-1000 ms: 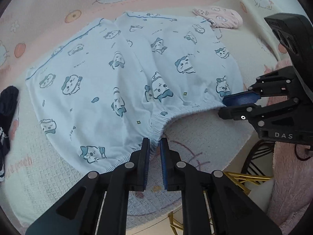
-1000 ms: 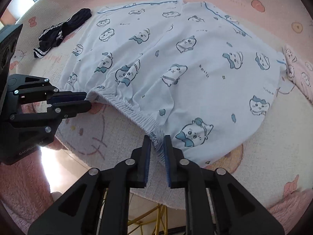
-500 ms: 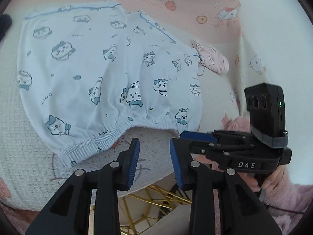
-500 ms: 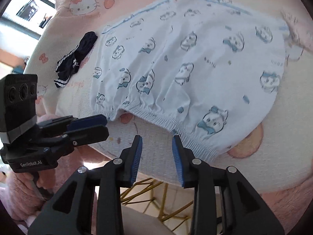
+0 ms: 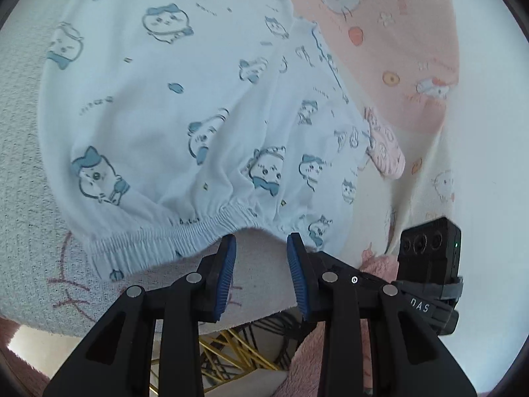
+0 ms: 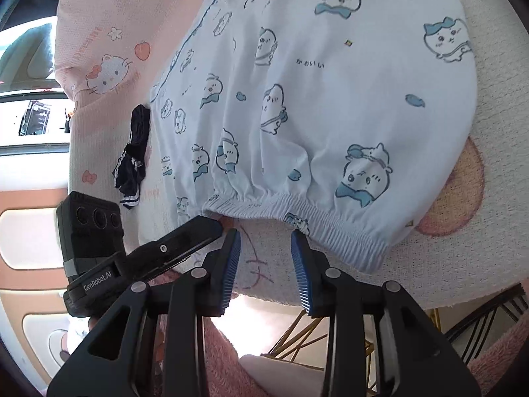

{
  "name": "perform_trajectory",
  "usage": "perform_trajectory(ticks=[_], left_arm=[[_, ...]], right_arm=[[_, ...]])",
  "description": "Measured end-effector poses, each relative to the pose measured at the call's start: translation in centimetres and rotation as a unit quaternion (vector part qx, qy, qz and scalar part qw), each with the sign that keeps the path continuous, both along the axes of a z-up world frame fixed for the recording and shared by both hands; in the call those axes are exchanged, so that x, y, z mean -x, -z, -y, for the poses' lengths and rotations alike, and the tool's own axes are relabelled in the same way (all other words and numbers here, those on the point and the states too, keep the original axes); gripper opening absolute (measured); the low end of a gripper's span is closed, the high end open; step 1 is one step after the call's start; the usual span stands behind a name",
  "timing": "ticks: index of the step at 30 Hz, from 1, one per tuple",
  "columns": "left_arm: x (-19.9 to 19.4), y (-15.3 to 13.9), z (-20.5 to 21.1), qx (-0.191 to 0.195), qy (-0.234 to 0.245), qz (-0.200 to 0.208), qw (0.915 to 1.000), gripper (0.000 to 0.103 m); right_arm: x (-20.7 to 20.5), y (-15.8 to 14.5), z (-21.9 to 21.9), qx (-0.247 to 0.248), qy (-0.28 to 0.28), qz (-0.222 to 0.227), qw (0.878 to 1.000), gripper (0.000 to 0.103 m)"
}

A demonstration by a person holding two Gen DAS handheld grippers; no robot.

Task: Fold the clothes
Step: 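Pull the elastic hem with both grippers to straighten the top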

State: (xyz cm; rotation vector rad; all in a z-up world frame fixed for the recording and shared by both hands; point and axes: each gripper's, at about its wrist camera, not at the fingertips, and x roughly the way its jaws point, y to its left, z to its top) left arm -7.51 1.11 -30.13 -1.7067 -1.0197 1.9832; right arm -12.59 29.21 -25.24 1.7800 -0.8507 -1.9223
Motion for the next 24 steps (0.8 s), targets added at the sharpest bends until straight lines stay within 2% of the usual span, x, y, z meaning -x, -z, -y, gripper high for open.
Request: perform_trajectory(ticks=[5,8,10,14,16,20,23,24], left_arm=[[0.3,0.9,-0.4,0.006,-0.031,0.014,0.9994,0.034],[0.3,1.3,-0.7,-0.038,-0.073,0.023,0.9963,0.034],[0.0,1.2,-0.5,-0.068,-0.095,0.027,0.9928,0.034],[-0.4,1.1,0.2,-0.023,-0.117,0.037,0.9922,0.034],[-0.1,1.2,0.5,-0.029,-0.124,0.037,0.9911,0.034],[0.8,1.0,0.7,0.001,-0.114,0.029,0.993,0.034],[0.3,0.5,0.1,0.008,-0.099,0.017,0.995,0.034],[0.1,0.6,-0.3,-0.005,-0.089,0.017,0.9959,0.034]], right_arm=[[0.6,-0.6,0.1,-0.026,0.04,-0.009,0.999,0.033],[1.0,-0.1,0.6,-0.035,0.057,0.01,0.998,0.033],[0.7,0.0,0.8,-0.022,0.065,0.017,0.997,0.036],[0.3,-0.2,0.6,-0.048,0.071,0.015,0.996,0.036],[0.6,0.2,0.3,-0.042,0.076,0.022,0.996,0.036],[1.4,0.7,-0.1,-0.041,0.074,0.031,0.996,0.036],[1.1,1.2,-0.3,-0.031,0.084,0.045,0.995,0.037],[0.9,1.4,-0.3,-0.025,0.084,0.049,0.995,0.038]])
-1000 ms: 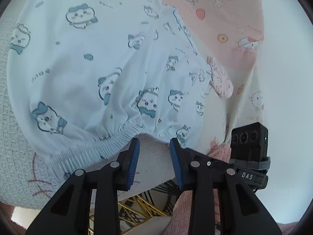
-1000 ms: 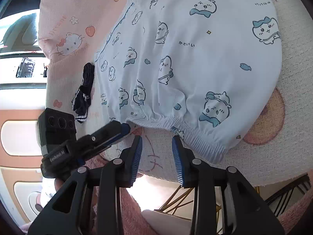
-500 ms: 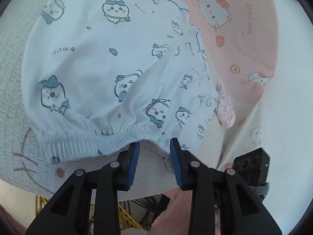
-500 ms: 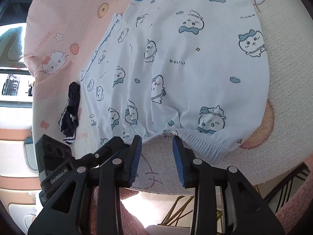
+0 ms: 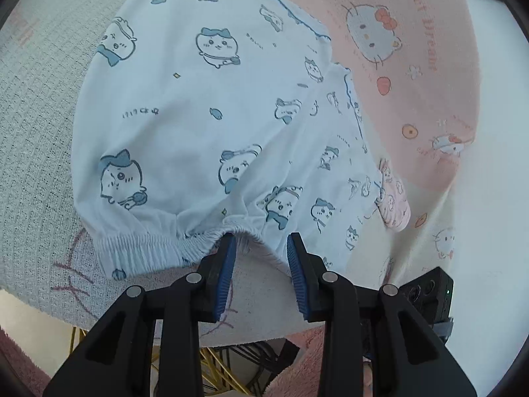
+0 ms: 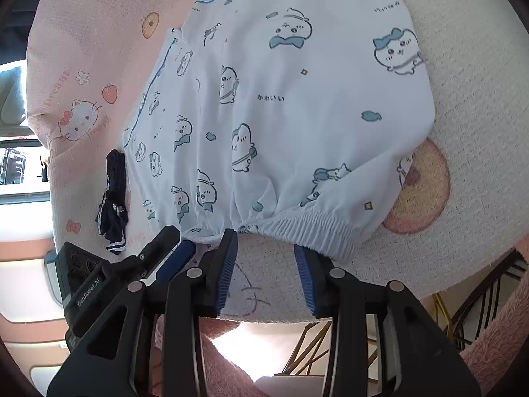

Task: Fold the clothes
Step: 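Pull the elastic hem with both grippers to straighten the top, then pinch the elastic hem with both grippers and tug it taut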

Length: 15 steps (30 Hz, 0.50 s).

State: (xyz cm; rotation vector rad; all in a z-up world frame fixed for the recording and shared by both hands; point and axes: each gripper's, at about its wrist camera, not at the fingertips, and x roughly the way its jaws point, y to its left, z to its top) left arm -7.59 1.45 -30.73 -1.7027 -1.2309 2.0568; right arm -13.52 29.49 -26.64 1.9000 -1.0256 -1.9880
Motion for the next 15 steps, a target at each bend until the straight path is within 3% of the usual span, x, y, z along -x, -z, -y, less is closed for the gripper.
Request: perform_trajectory(ticks=[3,6,10,14,15], left_arm=[[-0.8,0.4,0.2,-0.044,-0.008,-0.001,0.999,0.034],[-1.0,0.2,1.5,-0.058,-0.032,-0.013,0.9977,0.036],[0.5,0.1,2.3,-0.049,-0.027,-0.022,0.9982,0.038],[0.5,0.7,2.2,-0.04,-0.035,-0.017,0.9984,0.038],[0.4,0.6,2.1,-0.021,-0.029,-0.017,0.9992,0.028]], right_arm=[[-0.1,-0.1,0.2,0.013,0.002,-0.005,1.0,0.039],[0.4,-1.0,0.1,0.004,-0.001,-0.026,1.0,0.039],[1.8,-2.2,0.2,-0.071,-0.033,-0.054,0.995,0.04],[1.4,-1.0,0.4,-0.071,-0.031,-0.029,0.997,0.039],[1.2,-1.1,0.4,-0.089,-0.037,-0.034,0.995,0.032]])
